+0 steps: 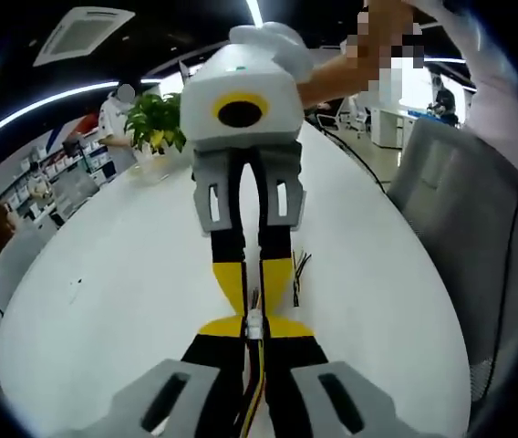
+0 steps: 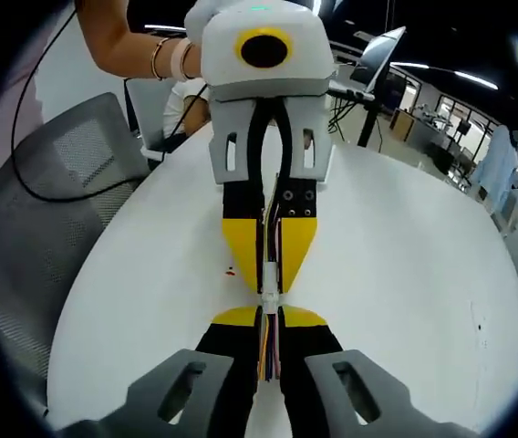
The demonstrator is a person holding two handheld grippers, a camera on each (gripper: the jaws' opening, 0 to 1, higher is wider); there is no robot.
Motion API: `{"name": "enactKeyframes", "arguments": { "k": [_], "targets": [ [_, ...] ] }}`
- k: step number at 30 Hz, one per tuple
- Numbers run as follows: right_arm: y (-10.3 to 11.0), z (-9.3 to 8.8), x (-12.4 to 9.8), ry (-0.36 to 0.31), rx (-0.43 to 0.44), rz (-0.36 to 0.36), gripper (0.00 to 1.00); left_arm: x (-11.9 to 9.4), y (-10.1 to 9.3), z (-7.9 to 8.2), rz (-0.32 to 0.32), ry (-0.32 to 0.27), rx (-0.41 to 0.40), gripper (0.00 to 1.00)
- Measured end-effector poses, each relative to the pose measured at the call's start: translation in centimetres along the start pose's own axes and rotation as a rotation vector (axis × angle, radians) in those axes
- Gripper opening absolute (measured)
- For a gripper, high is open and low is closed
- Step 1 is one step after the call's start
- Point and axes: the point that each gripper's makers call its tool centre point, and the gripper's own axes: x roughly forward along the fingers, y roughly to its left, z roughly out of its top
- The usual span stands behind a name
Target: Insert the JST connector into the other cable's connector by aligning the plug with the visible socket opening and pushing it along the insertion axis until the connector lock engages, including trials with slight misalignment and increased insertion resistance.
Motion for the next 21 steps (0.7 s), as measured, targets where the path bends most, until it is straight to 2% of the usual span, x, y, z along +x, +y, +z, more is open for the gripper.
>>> {"name": "enactKeyframes", "arguments": {
  "k": [6, 9, 13, 21],
  "targets": [
    [-0.1, 0.8, -0.5, -0.1, 0.072, 0.001, 0.03, -0.6, 0.2, 0.0, 0.004, -0.033, -0.026, 0.0],
    [-0.2, 0.9, -0.9, -0.122, 0.07, 0.002, 0.03, -0.9, 0.3, 0.4, 0.008, -0.065, -0.047, 0.0],
    [-0.3, 1.7, -1.4, -0.182, 0.099, 0.007, 0.03, -1.0, 0.2, 0.3, 0.003, -0.066, -0.048, 0.0],
    [-0.3, 1.8, -1.3, -0.18, 0.085, 0.01, 0.03, -0.9, 0.2, 0.3, 0.006, -0.065, -0.039, 0.0]
  ]
}}
